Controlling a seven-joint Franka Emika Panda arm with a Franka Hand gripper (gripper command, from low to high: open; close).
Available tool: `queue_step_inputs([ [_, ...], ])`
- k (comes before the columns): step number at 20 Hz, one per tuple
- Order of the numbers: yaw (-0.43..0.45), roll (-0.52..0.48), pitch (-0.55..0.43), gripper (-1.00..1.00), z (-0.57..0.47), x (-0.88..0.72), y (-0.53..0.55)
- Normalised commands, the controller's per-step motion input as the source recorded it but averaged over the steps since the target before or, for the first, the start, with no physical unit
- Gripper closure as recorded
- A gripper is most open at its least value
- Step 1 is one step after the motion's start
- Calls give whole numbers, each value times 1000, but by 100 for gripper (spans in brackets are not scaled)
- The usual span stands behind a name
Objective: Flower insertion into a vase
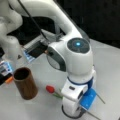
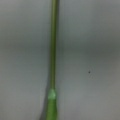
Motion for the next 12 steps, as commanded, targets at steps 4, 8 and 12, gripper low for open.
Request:
queue_step_inputs([
  [4,109,4,147,-100,-263,-29,-61],
  [8,101,-1,107,-100,-238,-185,-30],
  [12,93,-25,64,-100,-252,-255,-22],
])
